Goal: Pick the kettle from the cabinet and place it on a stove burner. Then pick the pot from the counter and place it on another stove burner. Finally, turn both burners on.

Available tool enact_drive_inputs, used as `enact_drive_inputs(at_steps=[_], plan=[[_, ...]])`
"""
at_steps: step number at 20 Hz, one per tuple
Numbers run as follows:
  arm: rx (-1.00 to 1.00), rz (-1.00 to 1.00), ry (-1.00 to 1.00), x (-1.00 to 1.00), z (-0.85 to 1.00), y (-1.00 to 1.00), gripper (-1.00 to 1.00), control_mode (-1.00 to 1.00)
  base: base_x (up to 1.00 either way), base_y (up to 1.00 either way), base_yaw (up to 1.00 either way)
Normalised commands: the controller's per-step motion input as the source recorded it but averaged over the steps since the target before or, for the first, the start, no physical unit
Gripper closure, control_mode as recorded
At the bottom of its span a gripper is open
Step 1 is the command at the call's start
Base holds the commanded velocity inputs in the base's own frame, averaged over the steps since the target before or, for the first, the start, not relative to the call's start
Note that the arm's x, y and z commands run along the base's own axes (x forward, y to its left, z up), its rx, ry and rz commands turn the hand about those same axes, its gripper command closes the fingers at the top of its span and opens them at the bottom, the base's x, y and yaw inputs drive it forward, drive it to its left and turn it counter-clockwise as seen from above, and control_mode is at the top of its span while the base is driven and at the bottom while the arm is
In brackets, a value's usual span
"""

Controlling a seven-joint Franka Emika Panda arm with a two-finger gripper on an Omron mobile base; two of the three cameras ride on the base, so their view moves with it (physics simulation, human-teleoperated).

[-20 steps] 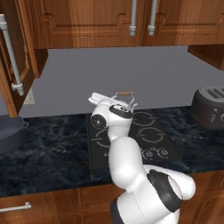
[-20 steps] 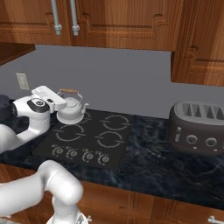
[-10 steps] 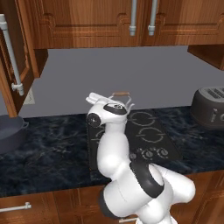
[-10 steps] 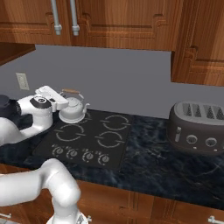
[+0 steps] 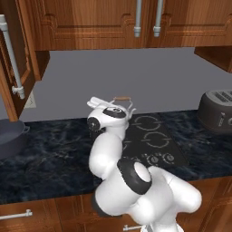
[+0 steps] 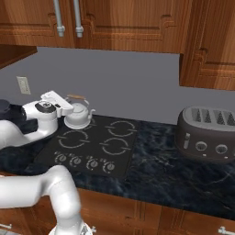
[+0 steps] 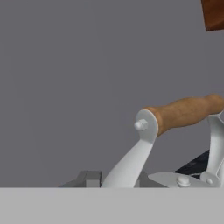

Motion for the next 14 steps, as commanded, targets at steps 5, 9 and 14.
enact_drive_inputs(at_steps=[5, 9, 14], plan=[[0.00, -0.02, 0.00, 0.32, -0.20, 0.07, 1.00, -1.00, 0.00, 0.00, 0.00], [0.00, -0.01, 0.00, 0.33, -0.21, 0.05, 1.00, -1.00, 0.00, 0.00, 0.00], [0.00, -0.01, 0.00, 0.35, -0.19, 0.04, 1.00, -1.00, 0.00, 0.00, 0.00]])
